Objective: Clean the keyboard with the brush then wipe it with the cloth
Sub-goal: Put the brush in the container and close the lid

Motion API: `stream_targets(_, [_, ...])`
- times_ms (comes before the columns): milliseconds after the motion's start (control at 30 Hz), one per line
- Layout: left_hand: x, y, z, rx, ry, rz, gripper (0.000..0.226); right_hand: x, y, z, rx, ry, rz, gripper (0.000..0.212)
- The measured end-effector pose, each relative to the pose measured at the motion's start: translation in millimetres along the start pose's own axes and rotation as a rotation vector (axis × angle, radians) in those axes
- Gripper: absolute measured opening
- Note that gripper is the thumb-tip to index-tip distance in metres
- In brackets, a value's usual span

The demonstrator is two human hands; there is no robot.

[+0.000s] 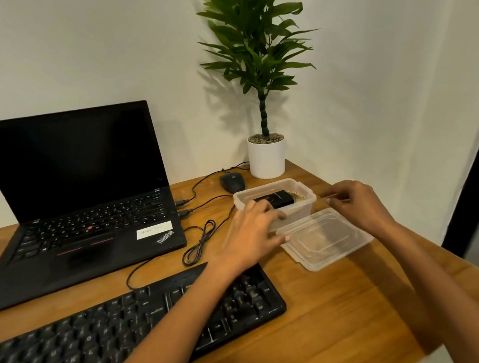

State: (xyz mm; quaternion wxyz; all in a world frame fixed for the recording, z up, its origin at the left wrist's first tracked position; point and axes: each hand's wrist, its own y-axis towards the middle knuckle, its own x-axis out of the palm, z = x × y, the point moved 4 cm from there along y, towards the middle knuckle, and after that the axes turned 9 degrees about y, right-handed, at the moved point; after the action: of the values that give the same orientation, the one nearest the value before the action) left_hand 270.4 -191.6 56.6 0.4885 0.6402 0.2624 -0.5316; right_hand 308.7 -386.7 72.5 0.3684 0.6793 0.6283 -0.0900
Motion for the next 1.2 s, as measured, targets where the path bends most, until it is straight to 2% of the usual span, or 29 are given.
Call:
stream_targets(233, [15, -12, 6, 0.085, 0.045, -0.155, 0.036, -12, -26, 34, 0.102, -0.053, -0.034, 0.019])
stream_targets(567, [14, -15, 13, 0.137, 0.067, -0.129, 0.021, -7, -37, 50, 0.168, -0.013, -0.061, 0.025])
stream_targets(800, [13, -16, 12, 0.149, -0.004, -0.136, 0.012, -14, -41, 52, 0.246, 0.24, 0.061, 0.035])
stream_targets(933, [1, -18, 7, 0.189, -0.024, -0.054, 0.009, -17, -43, 54, 0.315, 0.501, 0.12, 0.028])
stream_targets(1067, [-7, -17, -7, 0.103, -0.162, 0.022, 0.007, -24, -37, 41, 0.3, 0.694, 0.147, 0.029])
stream_targets(1200, [-18, -14, -20, -0.051, -0.332, 0.109, 0.013, -23, -23, 22, 0.186, 0.746, 0.161, 0.033])
